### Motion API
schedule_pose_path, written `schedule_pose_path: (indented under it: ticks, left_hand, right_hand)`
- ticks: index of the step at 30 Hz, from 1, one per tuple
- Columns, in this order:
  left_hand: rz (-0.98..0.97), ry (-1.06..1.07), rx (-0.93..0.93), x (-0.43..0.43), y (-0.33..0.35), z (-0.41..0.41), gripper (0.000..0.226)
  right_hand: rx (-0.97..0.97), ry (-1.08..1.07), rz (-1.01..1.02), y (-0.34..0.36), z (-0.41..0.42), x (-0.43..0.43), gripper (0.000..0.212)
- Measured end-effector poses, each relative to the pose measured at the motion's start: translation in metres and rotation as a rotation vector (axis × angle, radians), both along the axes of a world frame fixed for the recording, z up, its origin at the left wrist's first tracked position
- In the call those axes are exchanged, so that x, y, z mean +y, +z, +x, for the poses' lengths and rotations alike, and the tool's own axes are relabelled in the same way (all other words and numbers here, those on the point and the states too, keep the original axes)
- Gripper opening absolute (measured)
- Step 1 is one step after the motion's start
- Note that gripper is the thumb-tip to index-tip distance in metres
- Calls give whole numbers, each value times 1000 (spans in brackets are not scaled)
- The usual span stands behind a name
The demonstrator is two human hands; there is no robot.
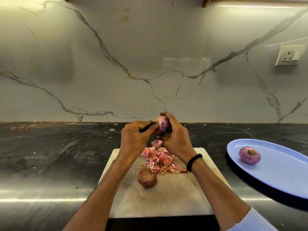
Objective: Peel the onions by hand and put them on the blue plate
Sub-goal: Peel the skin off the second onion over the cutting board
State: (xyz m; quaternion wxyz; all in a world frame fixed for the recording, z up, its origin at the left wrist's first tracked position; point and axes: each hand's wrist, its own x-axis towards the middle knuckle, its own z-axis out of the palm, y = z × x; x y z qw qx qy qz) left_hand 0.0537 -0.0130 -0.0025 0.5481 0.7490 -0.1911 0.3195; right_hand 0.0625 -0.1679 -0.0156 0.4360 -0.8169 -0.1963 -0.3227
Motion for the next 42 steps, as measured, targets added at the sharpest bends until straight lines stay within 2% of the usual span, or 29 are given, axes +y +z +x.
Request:
schedule_pose_path:
  ticks: [10, 22, 27, 29, 33, 34, 37, 38, 42]
  left_hand:
    - [68, 42, -34, -2, -3, 0, 19]
    - [250, 111, -142, -13, -14, -2, 30]
    - [289, 130, -126, -7, -11, 1, 34]
    - [229, 115, -94, -6, -9, 0, 27]
    - [-34, -8, 74, -8, -3, -4, 20]
    - [-71, -51, 115, -7, -3, -3, 26]
    - [-66, -133, 239, -3, -1, 2, 64]
    - [-66, -173, 283, -3, 0, 2, 70]
    - [-173, -351, 375, -2, 2, -2, 64]
  right_hand:
    - [-3, -56, -79, -8, 9, 0, 79]
    - [-29, -68, -128, -11, 6, -3, 72]
    - [-16, -49, -144, -12, 3, -2, 73]
    - [3, -30, -110, -11, 3, -2, 73]
    - [13, 6, -26, -8, 2, 0, 72]
    - [17, 6, -24, -7, 2, 0, 73]
    - [30, 11, -24, -6, 1, 1, 78]
    - [44, 12, -20, -5, 1, 0, 78]
    - [118, 59, -1, -3, 0, 0, 72]
